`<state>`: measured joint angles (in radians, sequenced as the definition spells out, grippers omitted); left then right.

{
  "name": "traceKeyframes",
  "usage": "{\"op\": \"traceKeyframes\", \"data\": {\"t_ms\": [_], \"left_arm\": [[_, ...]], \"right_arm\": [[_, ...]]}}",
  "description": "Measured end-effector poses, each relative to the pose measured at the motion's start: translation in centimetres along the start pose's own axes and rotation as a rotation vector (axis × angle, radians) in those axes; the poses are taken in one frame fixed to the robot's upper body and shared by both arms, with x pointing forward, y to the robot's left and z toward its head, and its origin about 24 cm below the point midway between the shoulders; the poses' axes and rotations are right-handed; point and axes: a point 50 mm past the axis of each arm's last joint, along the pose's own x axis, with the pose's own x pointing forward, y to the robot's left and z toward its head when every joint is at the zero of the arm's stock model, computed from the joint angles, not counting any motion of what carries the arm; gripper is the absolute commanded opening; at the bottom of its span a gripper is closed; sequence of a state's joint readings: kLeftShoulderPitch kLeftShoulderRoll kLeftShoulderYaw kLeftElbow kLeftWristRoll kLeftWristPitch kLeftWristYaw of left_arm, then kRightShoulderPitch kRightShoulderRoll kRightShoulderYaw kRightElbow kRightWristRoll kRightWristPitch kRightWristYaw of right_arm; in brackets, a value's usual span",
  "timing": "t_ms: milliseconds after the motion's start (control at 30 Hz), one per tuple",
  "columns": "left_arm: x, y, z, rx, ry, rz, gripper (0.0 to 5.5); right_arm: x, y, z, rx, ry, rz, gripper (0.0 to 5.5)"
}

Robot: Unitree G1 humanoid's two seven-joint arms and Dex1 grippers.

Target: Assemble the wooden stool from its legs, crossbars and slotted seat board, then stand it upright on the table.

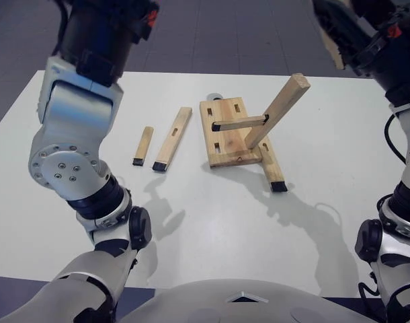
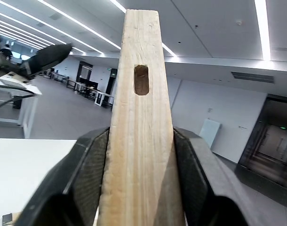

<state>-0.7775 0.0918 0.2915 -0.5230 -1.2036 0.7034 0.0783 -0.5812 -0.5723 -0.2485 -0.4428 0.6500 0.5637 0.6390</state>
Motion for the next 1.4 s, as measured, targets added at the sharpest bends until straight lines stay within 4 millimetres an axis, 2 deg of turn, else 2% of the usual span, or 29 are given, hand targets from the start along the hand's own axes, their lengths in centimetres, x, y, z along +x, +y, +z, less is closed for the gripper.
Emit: {"op": "traceKeyframes", "data": {"t_ms": [133, 267, 700, 1000, 1167, 1400], "left_arm": [[0.8, 1.7, -1.5, -0.105, 0.043, 0.125, 5.4], [0.7, 2.4, -1.9, -0.135, 0.049, 0.166, 4.87], [0.2, 2.5, -2.6, -0.201, 0.081, 0.161, 2.8], [-0.2, 2.9, -2.4, -0.217, 0.098, 0.158, 1.18], [-0.7, 3.4, -2.5, -0.16, 0.119, 0.166, 1.04], [-0.5, 2.8, -3.4, 0.017, 0.162, 0.134, 1.04]], "right_arm": [[0.8, 2.2, -1.4, 0.006, 0.025, 0.1, 2.06], [0.7, 3.0, -2.4, -0.003, 0.053, 0.129, 2.06], [0.7, 3.4, -3.6, -0.086, 0.099, 0.11, 2.06], [0.8, 3.3, -4.3, -0.098, 0.12, 0.086, 2.06], [1.0, 3.5, -4.5, -0.096, 0.121, 0.097, 2.06], [1.1, 3.4, -5.5, -0.094, 0.172, 0.085, 2.06]]}}
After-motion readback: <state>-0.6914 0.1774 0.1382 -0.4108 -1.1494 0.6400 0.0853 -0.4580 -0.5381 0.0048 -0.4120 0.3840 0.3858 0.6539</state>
